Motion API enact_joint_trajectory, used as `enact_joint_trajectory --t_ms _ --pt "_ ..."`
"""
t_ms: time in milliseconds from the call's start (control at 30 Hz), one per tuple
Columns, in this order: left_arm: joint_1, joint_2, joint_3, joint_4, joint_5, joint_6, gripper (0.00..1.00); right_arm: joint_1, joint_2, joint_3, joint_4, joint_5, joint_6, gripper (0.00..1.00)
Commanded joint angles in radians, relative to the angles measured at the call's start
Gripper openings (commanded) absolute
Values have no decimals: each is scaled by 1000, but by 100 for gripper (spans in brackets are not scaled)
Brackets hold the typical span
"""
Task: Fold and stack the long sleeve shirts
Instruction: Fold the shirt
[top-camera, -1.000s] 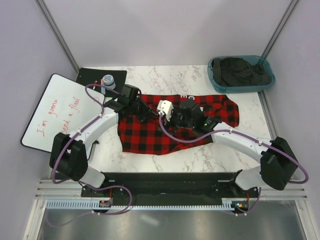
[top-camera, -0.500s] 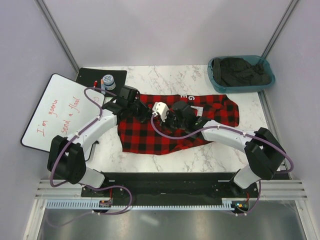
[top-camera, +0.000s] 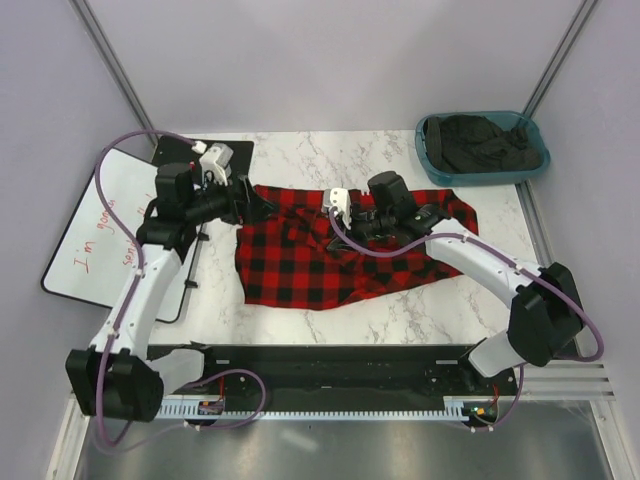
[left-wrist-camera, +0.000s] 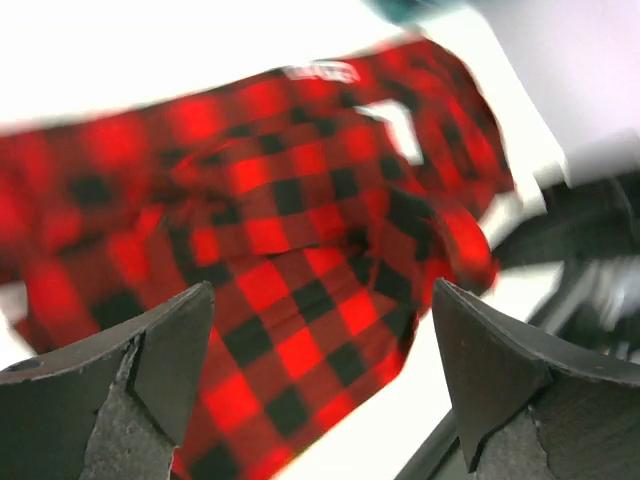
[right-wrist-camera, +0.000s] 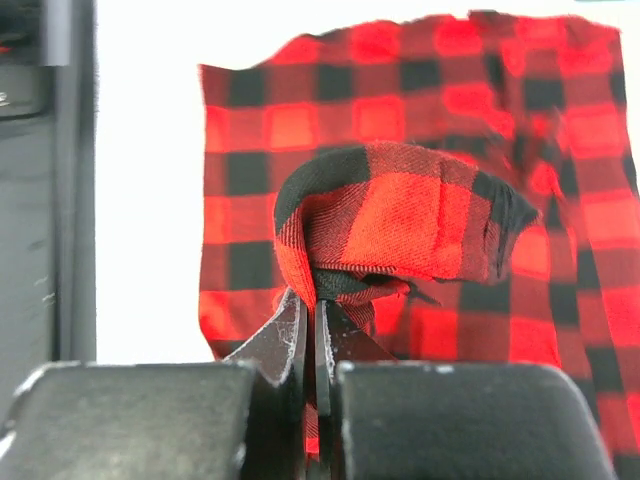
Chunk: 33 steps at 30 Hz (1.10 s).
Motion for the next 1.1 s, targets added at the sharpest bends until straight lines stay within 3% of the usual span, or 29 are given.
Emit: enact_joint_trajectory --t_ms 0,67,233,467,533,567,600,667,700,767,800,833,867,933,1067 --pt "-4 -125 -85 54 552 669 100 9 -43 79 -201 -243 -191 0" --pt "-48 -164 -139 61 634 885 99 9 -41 94 -260 -275 -251 0" --pt "-218 -170 -177 24 533 1234 99 10 -23 137 -378 -287 -377 2" --pt "-446 -100 -153 14 378 1383 98 24 -12 202 -568 -312 -511 4" --pt "-498 -92 -162 12 349 1411 91 36 -27 191 -588 -312 -537 4" --pt "-515 -89 -162 14 335 1411 84 41 -35 187 -593 -312 -538 4" --pt "-532 -89 -160 0 324 1419 60 45 -43 182 -596 -307 -543 5" --pt "-564 -89 -142 -2 294 1399 30 58 -72 173 -596 -292 -546 6" --pt "-570 -88 -102 -20 288 1376 2 62 -83 161 -596 -283 -543 10" --pt "-575 -72 -53 -25 280 1232 2 65 -126 148 -567 -239 -493 21" --pt "-573 -66 6 -35 281 1182 2 62 -139 139 -554 -219 -464 36" --pt "-578 -60 40 -37 283 1072 2 46 -165 134 -539 -183 -430 41" --pt "-579 -52 77 -43 298 1021 2 23 -179 130 -503 -179 -337 45" --pt "-605 -37 177 -55 309 893 2 -93 -213 116 -449 -175 -241 63" --pt "-739 12 332 -153 287 834 2 -379 -213 149 -435 -258 -71 71"
